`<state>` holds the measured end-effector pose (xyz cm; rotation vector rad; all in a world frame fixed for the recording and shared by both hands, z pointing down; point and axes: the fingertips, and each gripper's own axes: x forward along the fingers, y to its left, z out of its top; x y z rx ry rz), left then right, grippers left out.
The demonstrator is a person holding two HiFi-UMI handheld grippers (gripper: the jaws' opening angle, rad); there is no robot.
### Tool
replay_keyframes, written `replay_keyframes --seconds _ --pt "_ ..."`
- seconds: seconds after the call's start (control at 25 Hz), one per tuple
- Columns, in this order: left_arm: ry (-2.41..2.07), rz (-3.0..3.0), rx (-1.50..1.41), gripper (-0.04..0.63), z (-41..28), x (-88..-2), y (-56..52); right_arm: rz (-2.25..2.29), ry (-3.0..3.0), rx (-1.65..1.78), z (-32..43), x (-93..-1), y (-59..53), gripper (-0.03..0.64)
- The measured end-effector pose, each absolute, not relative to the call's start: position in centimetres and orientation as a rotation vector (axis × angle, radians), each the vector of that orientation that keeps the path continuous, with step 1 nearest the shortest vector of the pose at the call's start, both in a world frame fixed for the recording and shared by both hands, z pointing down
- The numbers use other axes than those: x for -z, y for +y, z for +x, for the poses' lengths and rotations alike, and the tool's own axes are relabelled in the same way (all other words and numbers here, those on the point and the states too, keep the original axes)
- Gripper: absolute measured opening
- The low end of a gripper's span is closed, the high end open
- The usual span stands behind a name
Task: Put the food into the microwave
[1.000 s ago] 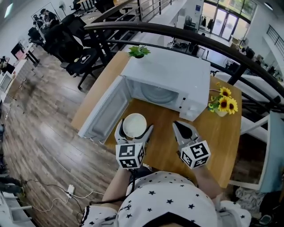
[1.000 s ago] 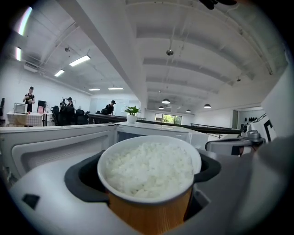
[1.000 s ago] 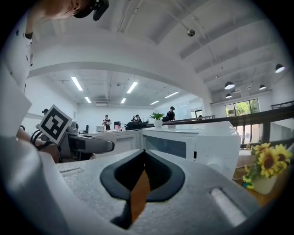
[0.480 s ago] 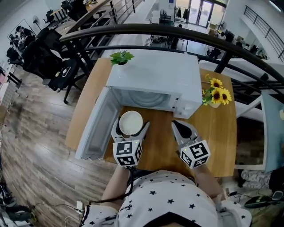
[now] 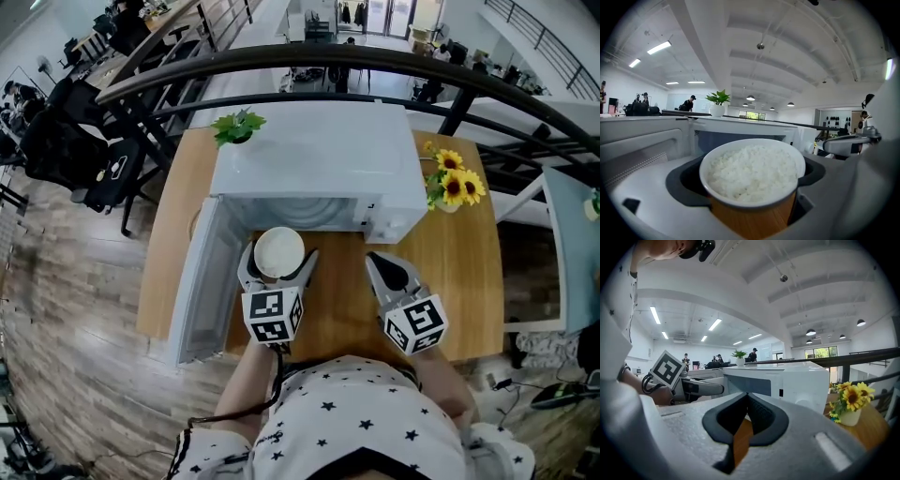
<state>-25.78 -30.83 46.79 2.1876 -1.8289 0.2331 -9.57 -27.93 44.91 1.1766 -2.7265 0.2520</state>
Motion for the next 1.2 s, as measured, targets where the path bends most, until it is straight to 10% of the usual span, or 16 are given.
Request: replay_keyframes --seconds 1.2 --pt "-1.748 2.226 -0.425 0.537 -26.7 -53.8 -40.7 1.233 -2.596 -0.331 -10.8 -48.6 -30.9 0.006"
